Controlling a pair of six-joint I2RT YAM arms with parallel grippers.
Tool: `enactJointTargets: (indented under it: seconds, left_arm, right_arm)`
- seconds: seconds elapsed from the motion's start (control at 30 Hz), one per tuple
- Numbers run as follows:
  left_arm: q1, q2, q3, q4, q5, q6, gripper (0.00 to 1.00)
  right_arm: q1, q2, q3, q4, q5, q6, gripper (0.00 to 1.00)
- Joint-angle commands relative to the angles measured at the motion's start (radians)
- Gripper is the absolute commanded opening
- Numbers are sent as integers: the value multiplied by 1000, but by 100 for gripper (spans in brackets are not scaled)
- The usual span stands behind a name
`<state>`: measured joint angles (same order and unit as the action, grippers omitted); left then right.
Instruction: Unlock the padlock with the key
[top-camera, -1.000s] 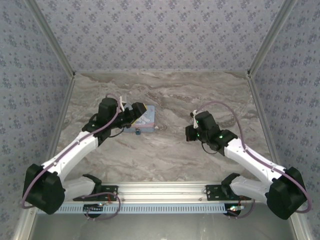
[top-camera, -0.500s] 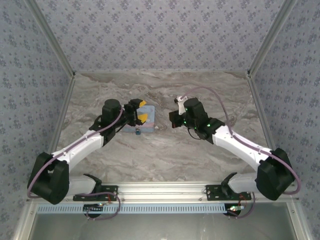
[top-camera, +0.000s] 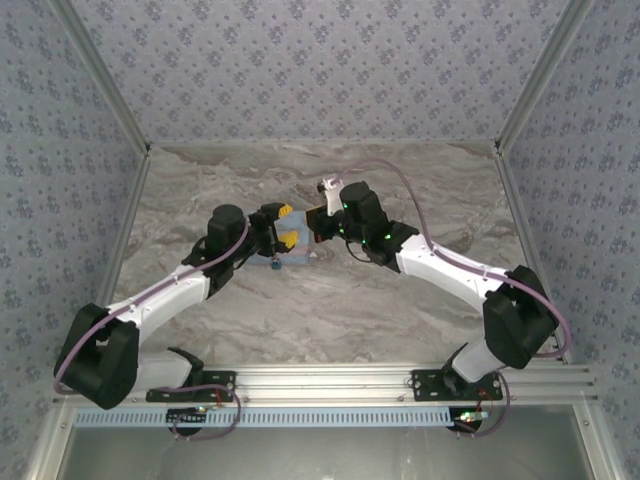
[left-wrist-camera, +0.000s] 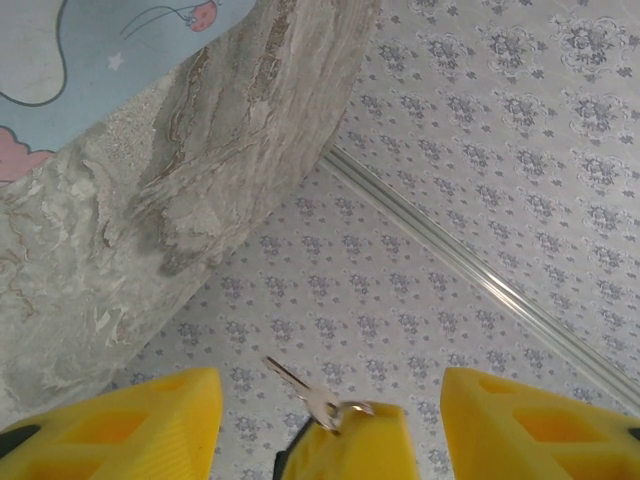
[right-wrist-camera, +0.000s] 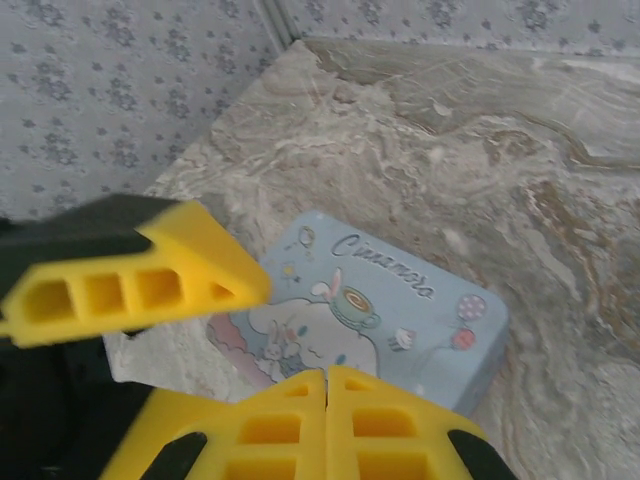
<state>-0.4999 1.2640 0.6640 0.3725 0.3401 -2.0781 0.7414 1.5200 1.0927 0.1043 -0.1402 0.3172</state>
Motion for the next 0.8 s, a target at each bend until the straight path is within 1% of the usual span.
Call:
enactJointTargets:
  seconds: [0.0, 0.3, 0.77]
  left_arm:
    - [-8, -10, -14, 56, -25, -184, 57]
    - [-9, 13, -28, 128, -33, -216, 46]
    - [-9, 9, -47, 127, -41, -218, 32]
  right_arm:
    - [20, 29, 54, 44, -42, 7, 0]
    - [63, 47, 57, 26, -56, 29, 0]
    - [82, 14, 16, 26, -26, 60, 0]
